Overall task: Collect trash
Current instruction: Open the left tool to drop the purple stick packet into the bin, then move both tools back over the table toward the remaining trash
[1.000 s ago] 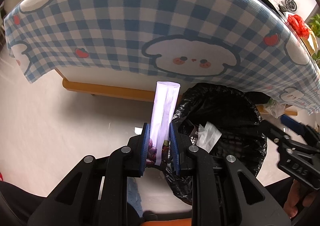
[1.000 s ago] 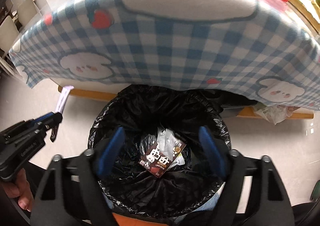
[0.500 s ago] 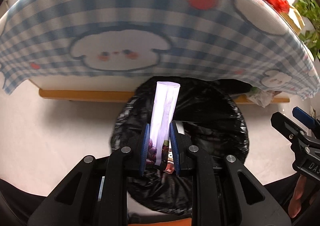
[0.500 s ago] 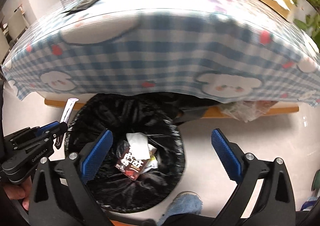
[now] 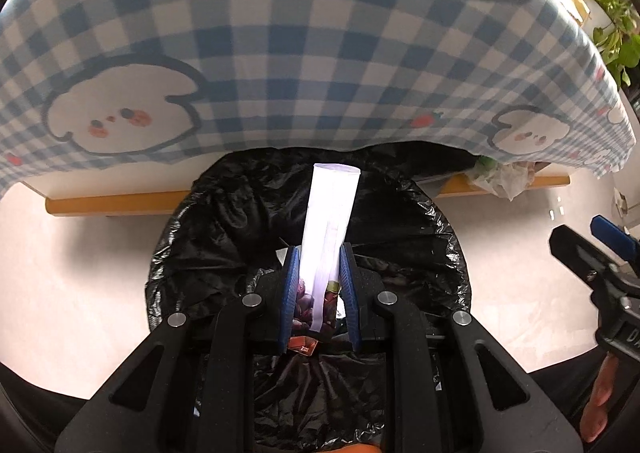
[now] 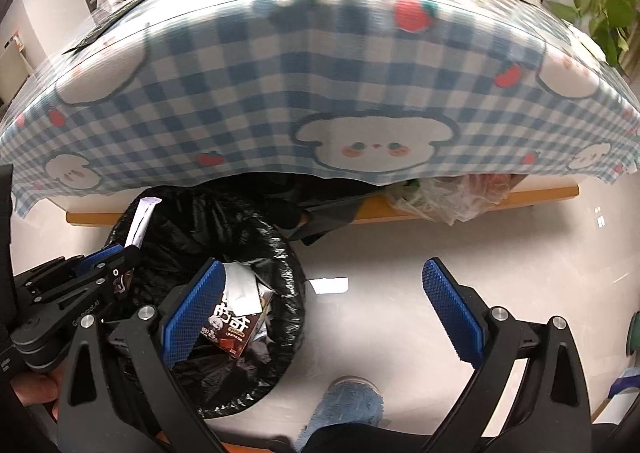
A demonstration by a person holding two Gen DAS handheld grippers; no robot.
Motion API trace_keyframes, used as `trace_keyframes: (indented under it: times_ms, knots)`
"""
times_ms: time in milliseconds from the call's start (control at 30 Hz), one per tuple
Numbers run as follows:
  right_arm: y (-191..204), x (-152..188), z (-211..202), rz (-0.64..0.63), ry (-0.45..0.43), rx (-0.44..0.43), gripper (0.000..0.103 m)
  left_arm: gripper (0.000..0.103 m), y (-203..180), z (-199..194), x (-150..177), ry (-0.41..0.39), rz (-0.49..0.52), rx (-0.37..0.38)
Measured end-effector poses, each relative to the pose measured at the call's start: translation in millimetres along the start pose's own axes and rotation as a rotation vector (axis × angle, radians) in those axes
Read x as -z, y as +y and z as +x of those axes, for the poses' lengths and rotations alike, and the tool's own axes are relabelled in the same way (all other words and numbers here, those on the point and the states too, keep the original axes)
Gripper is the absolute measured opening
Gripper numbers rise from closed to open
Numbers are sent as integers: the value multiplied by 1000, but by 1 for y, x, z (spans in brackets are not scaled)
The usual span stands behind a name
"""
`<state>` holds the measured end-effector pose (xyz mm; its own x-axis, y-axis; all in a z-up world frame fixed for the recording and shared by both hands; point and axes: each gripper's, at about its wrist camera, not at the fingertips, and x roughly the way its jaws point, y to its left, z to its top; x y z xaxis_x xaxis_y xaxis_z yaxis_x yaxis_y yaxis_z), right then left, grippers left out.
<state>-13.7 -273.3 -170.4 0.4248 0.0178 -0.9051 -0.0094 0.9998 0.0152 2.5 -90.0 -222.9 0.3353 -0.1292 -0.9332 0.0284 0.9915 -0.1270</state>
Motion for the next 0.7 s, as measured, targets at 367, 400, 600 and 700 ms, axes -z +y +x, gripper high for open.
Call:
trace_keyframes:
  times_ms: [367,400,600,700]
  knots:
    - [-4,0,4,7,7,-6,95,58,-7,2,-1,-3,34,-31]
    - [-4,0,4,8,8,-6,95,64,-5,1,-1,-7,31,-34]
    - [0,-1,-2,7,-2,-12,95,91,0,-13,-2,-31,29,-63]
    - [2,-3,-9,4,-12,-15,95,95,1,-24,-2,-49,31,-65]
